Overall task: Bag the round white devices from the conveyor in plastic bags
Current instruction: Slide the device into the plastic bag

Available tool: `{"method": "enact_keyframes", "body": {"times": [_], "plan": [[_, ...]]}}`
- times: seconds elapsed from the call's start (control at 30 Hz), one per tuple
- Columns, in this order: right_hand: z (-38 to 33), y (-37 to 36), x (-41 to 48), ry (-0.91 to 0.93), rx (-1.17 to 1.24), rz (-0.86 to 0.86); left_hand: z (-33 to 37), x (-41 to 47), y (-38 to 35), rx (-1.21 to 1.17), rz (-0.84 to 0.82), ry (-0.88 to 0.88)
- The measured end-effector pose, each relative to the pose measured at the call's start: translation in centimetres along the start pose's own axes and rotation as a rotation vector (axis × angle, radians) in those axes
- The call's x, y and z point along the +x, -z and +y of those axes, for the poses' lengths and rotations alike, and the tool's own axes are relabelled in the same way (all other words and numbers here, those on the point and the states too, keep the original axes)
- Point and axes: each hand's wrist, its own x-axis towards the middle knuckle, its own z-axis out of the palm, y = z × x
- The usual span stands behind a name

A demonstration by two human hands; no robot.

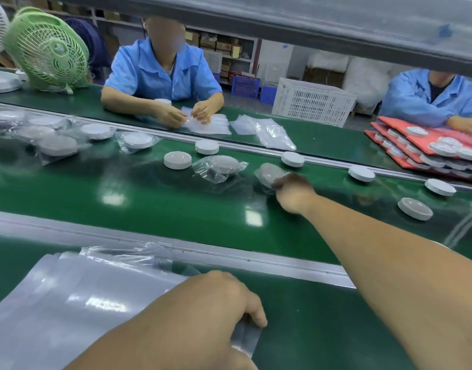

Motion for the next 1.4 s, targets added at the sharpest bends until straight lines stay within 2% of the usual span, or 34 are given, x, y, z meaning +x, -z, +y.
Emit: {"method": "enact_keyframes", "body": {"times": [0.07, 0.13, 0.2, 0.27, 0.3, 0.37, 0.47, 0.53, 0.63, 0.77, 0.83, 0.97, 1.07, 1.13, 1.3, 1.37, 1.4], "plan": [[0.8, -0.7, 0.0, 0.048, 0.047, -0.085, 0.2, 0.9, 0.2, -0.046, -0.126, -0.036], [1.7, -1.0, -0.5, 0.124, 0.074, -0.103, 0.5, 1.8, 2.2, 0.048, 0.032, -0.031], [3.2, -1.2, -1.4, 0.165, 0.149, -0.031, 0.8, 1.0, 2.3, 0.085, 0.164, -0.119], [5.2, -1.4, -2.8, 0.115, 0.114, 0.080, 0.9, 1.0, 2.6, 0.154, 0.298, -0.149], [6.5, -1.4, -3.6, 0.063, -0.004, 0.132, 0.9, 0.7, 3.0, 0.155, 0.326, -0.138], [9.5, -0.9, -5.6, -0.114, -0.248, 0.165, 0.6, -0.1, 3.9, 0.132, 0.275, -0.110], [15.5, 0.2, -9.1, -0.327, -0.428, 0.060, 0.3, -0.5, 4.1, 0.112, 0.160, -0.111], [19.3, 0.6, -11.4, -0.408, -0.387, -0.016, 0.6, -0.4, 3.7, 0.165, 0.163, -0.154], [22.0, 1.0, -14.0, -0.374, -0.051, 0.019, 0.8, 0.0, 2.8, 0.201, 0.198, -0.160], [21.4, 1.3, -16.1, -0.335, -0.262, 0.049, 1.0, 0.1, 2.1, 0.212, 0.296, -0.183], [19.9, 2.3, -17.3, -0.244, -0.341, 0.063, 1.1, 0.1, 1.9, 0.186, 0.289, -0.189], [14.3, 3.5, -20.7, 0.223, -0.208, 0.364, 0.9, 0.3, 2.1, 0.190, 0.222, -0.179], [9.2, 2.7, -23.4, 0.620, 0.018, 0.442, 1.0, 0.2, 2.1, 0.161, 0.319, -0.131], [6.8, 1.6, -24.6, 0.786, 0.122, 0.472, 1.0, 0.3, 2.1, 0.044, 0.415, -0.072], [3.5, -0.4, -25.7, 0.891, 0.410, 0.523, 1.6, 0.4, 2.3, -0.204, 0.590, -0.011], [2.4, -0.9, -26.1, 0.818, 0.613, 0.545, 1.8, 0.4, 2.4, -0.367, 0.526, -0.023], [1.9, -1.1, -26.2, 0.749, 0.728, 0.559, 1.9, 0.3, 2.5, -0.500, 0.434, -0.062]]}}
